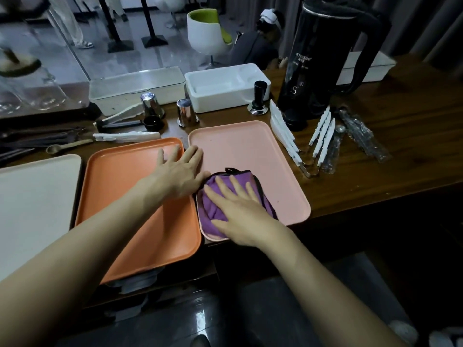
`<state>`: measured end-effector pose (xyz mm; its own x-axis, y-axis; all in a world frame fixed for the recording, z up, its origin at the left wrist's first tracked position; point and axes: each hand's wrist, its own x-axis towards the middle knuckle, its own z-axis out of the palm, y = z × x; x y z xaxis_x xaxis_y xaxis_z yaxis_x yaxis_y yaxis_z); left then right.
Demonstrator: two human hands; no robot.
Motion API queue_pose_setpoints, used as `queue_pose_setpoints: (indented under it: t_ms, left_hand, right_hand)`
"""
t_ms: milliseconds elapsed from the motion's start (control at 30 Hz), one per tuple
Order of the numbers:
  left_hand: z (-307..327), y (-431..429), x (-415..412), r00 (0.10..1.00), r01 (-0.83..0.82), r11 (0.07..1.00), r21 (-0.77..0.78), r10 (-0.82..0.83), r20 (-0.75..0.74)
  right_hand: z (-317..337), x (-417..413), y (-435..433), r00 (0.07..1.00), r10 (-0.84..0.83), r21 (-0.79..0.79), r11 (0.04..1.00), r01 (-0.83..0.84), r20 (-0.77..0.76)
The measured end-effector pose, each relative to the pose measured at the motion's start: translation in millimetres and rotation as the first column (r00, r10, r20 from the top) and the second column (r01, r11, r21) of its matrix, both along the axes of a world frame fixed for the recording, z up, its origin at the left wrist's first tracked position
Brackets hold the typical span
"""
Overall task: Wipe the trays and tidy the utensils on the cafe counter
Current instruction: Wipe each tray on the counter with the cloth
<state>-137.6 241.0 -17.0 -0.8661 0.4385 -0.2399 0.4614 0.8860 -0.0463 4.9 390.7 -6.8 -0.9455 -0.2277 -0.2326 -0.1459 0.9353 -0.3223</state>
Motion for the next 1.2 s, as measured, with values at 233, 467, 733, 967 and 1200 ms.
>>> queue_pose_setpoints:
  t_ms: [233,467,733,967,1200]
  left_hand:
    - [0,-5,0,1.000,0.020,0.999,0.051,-0.021,0.022]
    - [3,-7,-3,0.996,0.039,0.995,0.091,-0.047,0.078]
    - [0,-6,2,0.997,0.070,0.992,0.101,-0.072,0.013]
    - [0,-9,5,0.993,0.121,0.987,0.108,-0.119,-0.024]
    - [2,-10,2,0.993,0.099,0.985,0.144,-0.107,0.044]
  right_hand:
    - [8,18,56,0.985,-0.148,-0.018,0.989,0.150,0.094]
    - [3,-37,70,0.969,-0.242,-0.016,0.970,0.244,0.052]
    - [-5,-64,21,0.974,-0.223,0.075,0.971,0.225,-0.036]
    - [2,0,13,0.990,-0.140,-0.015,0.990,0.141,0.021]
    - [-5,-97,21,0.976,-0.212,0.060,0.975,0.214,-0.041]
